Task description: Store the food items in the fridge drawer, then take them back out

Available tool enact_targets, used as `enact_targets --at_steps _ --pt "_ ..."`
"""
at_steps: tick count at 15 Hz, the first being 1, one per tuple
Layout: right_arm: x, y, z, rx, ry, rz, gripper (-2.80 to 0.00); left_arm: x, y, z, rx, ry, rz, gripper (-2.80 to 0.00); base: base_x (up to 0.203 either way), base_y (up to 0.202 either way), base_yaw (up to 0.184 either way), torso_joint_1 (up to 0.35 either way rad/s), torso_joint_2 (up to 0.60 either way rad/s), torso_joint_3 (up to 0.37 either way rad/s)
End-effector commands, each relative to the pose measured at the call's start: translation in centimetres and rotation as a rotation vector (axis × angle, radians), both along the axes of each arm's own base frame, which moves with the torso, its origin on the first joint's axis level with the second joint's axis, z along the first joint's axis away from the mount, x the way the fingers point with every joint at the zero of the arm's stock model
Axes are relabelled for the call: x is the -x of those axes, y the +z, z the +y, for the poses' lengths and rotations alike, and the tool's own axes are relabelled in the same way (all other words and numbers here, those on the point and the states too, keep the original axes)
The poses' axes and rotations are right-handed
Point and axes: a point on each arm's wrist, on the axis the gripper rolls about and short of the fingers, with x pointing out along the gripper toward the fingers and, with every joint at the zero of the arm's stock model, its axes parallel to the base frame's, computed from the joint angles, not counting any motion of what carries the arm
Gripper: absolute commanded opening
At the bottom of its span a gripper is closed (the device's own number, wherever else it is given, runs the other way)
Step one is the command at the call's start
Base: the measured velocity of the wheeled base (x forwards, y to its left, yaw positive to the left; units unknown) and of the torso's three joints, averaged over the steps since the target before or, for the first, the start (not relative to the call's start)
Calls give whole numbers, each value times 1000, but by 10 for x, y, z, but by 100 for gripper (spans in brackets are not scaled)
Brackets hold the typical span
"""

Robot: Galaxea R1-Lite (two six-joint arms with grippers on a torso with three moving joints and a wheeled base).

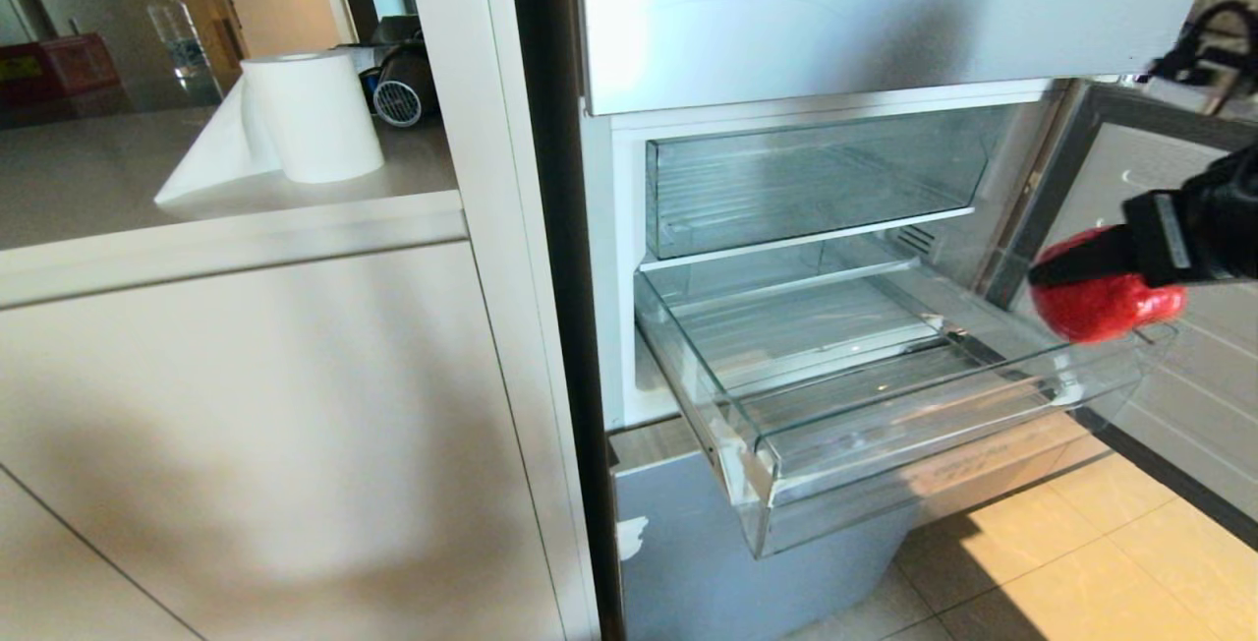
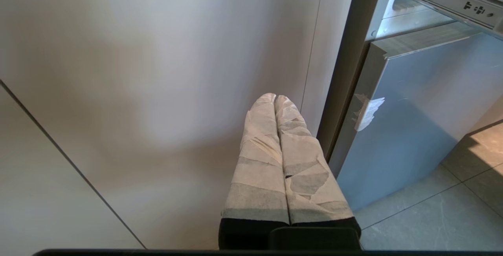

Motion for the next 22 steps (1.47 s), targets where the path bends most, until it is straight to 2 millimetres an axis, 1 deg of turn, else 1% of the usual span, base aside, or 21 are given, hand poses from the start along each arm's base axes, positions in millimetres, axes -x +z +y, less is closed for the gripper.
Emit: enact_targets --at_steps 1,2,3,5,6,8,9,10,12,14,17,18,19,21,22 --pt "76 19 -12 -25 1 -139 -280 0 0 0 1 0 2 -280 0 0 0 0 0 0" --pt "104 15 -17 -32 1 -180 -280 0 0 0 1 0 2 -280 0 0 0 0 0 0" --pt "131 5 -21 -38 0 -224 -280 0 0 0 0 0 2 -280 0 0 0 0 0 0" --pt "176 -23 -29 -41 -10 -307 -280 0 0 0 1 0 2 -280 0 0 0 0 0 0" --pt "199 -41 -33 -40 -21 -359 -280 0 0 0 0 0 1 -280 0 0 0 0 0 0" --pt "233 -78 -39 -35 -49 -443 -280 0 0 0 1 0 2 -280 0 0 0 0 0 0" --pt "245 -96 -41 -33 -61 -477 -280 0 0 0 0 0 1 -280 0 0 0 0 0 0" --pt "252 -114 -42 -31 -68 -490 -280 0 0 0 1 0 2 -280 0 0 0 0 0 0" --pt "252 -151 -42 -21 -77 -469 -280 0 0 0 -1 0 2 -280 0 0 0 0 0 0" --pt "242 -184 -41 -10 -83 -397 -280 0 0 0 1 0 1 -280 0 0 0 0 0 0" --pt "228 -240 -39 7 -86 -299 -280 0 0 0 1 0 2 -280 0 0 0 0 0 0" --pt "224 -252 -38 0 -81 -323 -280 0 0 0 0 0 1 -280 0 0 0 0 0 0" --pt "221 -256 -37 -8 -72 -361 -280 0 0 0 1 0 2 -280 0 0 0 0 0 0" --pt "221 -257 -37 -3 -79 -372 -280 0 0 0 1 0 2 -280 0 0 0 0 0 0" --pt "221 -257 -37 6 -121 -381 -280 0 0 0 1 0 2 -280 0 0 0 0 0 0"
